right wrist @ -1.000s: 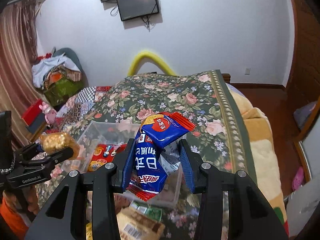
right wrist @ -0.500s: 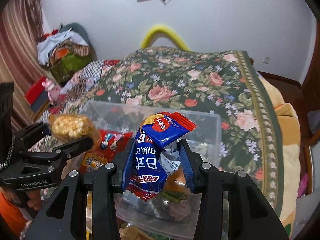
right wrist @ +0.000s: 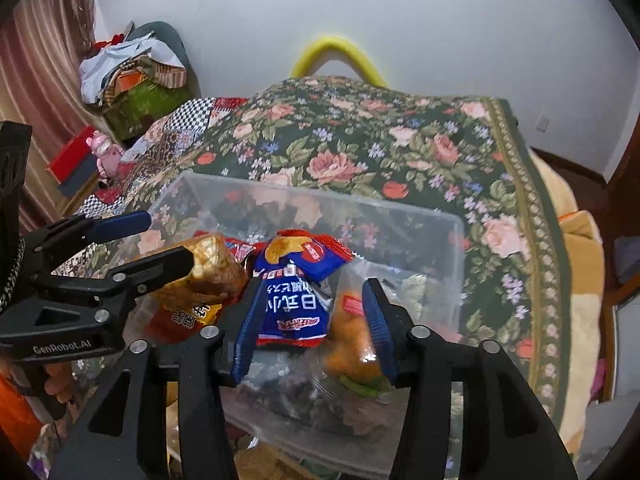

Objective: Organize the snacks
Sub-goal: 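Drop the biscuit bag and blue cracker bag into the clear box, open both tools, then grasp the wafer bar pack with the left tool while the right tool grasps the bread loaf pack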

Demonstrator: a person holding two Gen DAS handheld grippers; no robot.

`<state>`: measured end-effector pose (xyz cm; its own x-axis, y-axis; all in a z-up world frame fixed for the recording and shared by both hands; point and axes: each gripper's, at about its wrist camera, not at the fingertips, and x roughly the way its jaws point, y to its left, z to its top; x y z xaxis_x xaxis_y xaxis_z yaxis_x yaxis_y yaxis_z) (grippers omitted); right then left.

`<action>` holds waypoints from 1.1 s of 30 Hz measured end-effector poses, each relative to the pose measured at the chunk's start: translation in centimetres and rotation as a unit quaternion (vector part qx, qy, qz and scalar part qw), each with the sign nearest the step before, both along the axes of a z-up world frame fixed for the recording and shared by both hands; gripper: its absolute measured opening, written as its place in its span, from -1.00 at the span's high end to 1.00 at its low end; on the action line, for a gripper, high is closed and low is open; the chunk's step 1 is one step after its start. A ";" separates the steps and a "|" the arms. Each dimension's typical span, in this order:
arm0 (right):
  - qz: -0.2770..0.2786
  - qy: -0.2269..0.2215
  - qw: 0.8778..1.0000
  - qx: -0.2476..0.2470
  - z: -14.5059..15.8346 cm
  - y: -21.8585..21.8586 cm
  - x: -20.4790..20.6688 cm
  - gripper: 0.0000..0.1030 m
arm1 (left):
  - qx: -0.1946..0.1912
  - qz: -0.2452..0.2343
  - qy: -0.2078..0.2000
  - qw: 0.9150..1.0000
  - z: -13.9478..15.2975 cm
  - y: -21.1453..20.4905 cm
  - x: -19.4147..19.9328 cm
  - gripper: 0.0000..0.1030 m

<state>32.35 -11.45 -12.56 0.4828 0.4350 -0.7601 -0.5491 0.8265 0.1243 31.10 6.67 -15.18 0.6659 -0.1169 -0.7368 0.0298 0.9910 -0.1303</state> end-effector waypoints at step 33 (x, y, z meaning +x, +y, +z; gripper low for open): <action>-0.100 0.045 0.993 0.031 -2.5 -5.4 -9.5 -0.53 | 0.012 0.078 0.085 0.993 -6.6 8.7 -8.0 -0.55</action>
<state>22.81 -16.89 -15.04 0.4954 0.3842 -0.7791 -0.3588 0.9073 0.2192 23.08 15.35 -21.82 0.5402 -0.0036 -0.8415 -0.1445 0.9847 -0.0970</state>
